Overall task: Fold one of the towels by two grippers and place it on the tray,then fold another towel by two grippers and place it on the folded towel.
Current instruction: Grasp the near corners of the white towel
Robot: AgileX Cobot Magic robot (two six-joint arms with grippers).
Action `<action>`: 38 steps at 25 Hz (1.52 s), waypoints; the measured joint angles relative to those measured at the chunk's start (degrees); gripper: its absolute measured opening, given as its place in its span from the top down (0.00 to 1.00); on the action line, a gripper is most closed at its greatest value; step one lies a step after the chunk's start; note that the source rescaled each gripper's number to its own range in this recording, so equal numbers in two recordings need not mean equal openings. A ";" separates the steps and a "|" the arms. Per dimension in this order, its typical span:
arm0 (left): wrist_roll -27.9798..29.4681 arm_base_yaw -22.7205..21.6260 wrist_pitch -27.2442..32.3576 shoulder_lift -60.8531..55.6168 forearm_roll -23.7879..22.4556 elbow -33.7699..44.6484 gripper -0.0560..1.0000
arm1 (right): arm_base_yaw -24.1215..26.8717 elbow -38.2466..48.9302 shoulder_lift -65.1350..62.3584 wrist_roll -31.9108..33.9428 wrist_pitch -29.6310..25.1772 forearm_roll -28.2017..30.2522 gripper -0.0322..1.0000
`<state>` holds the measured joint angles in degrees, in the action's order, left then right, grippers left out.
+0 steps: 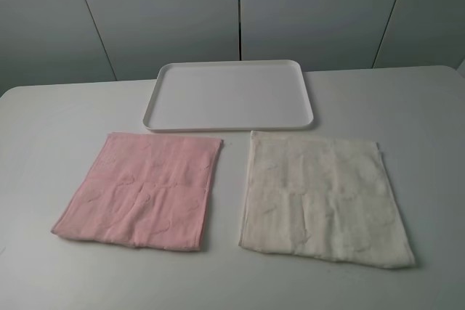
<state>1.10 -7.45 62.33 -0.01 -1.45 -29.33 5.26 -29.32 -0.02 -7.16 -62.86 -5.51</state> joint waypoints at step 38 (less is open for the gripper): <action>0.00 0.00 0.00 0.00 0.00 0.00 0.00 | 0.00 0.00 0.00 0.00 0.00 0.00 0.00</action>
<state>1.10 -7.45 62.33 -0.01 -1.45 -29.33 5.26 -29.32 -0.02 -7.16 -62.86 -5.51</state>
